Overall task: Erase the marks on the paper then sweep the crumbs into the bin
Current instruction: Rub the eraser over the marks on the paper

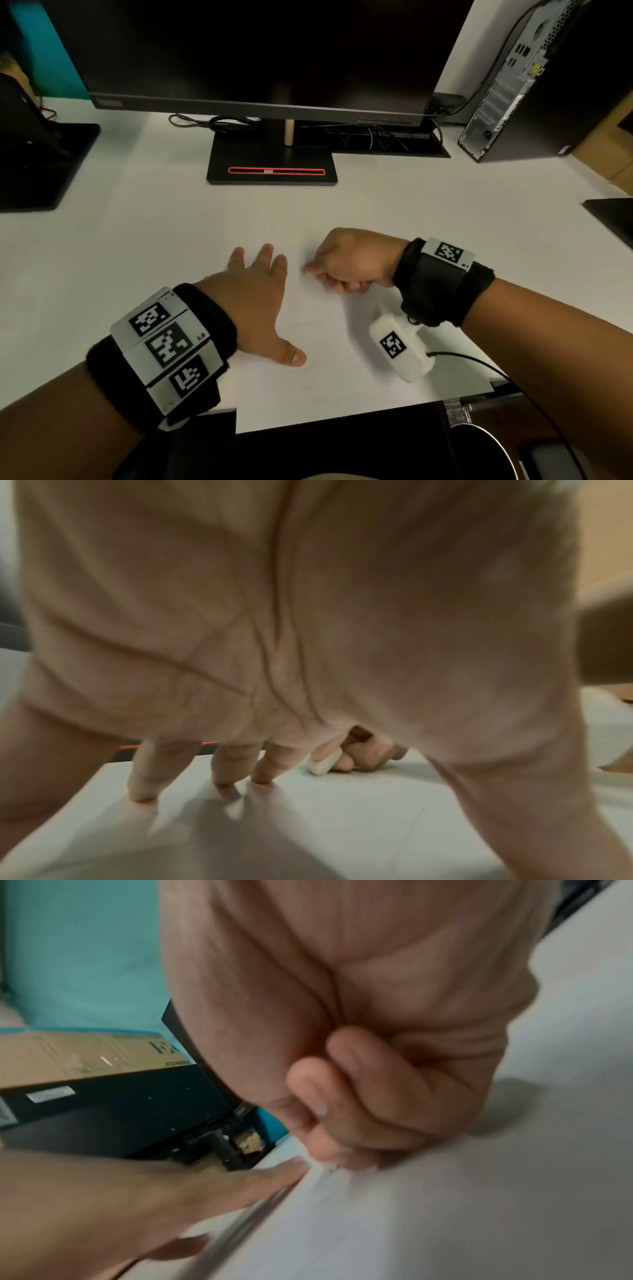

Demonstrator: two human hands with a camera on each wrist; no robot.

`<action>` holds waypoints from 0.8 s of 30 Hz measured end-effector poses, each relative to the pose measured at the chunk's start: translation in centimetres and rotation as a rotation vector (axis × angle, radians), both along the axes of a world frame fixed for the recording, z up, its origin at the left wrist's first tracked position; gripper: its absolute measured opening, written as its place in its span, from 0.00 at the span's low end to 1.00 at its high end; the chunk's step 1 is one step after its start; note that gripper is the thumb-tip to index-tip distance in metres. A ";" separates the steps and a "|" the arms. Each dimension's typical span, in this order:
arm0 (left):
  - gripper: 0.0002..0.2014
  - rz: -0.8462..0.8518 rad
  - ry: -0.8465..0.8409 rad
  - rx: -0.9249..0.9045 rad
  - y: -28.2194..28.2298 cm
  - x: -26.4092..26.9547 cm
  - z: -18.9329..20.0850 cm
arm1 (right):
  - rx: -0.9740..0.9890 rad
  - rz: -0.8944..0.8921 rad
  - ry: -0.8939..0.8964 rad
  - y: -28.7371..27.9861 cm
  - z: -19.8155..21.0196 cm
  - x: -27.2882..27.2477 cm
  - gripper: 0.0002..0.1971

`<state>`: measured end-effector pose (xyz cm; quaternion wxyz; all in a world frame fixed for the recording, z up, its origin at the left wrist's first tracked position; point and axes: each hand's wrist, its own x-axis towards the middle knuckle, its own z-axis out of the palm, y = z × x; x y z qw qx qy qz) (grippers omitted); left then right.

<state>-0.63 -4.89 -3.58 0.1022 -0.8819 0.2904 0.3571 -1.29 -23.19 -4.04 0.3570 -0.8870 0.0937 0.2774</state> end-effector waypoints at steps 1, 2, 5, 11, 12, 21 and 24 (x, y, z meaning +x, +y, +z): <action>0.70 -0.002 -0.002 0.001 0.0 0.0 0.1 | -0.018 -0.036 -0.025 -0.4 0.2 0.3 0.18; 0.70 -0.003 -0.003 0.002 0.0 0.0 0.1 | -0.034 -0.056 -0.047 -0.6 0.2 0.4 0.19; 0.70 -0.001 0.000 0.008 0.0 -0.1 0.2 | -0.032 0.033 -0.012 0.1 -0.2 -0.3 0.17; 0.70 -0.006 -0.002 0.017 -0.1 -0.1 0.4 | -0.044 -0.015 -0.055 -0.6 0.0 -0.2 0.19; 0.70 -0.010 -0.006 0.019 -0.2 -0.1 0.4 | -0.035 0.017 -0.041 -0.4 -0.1 -0.4 0.19; 0.71 -0.009 -0.012 0.021 -0.2 0.0 0.1 | -0.026 0.075 -0.004 -0.2 -0.4 -1.3 0.17; 0.70 -0.012 -0.012 0.023 -0.2 0.0 0.1 | -0.031 0.021 -0.032 -0.8 -0.2 -1.1 0.18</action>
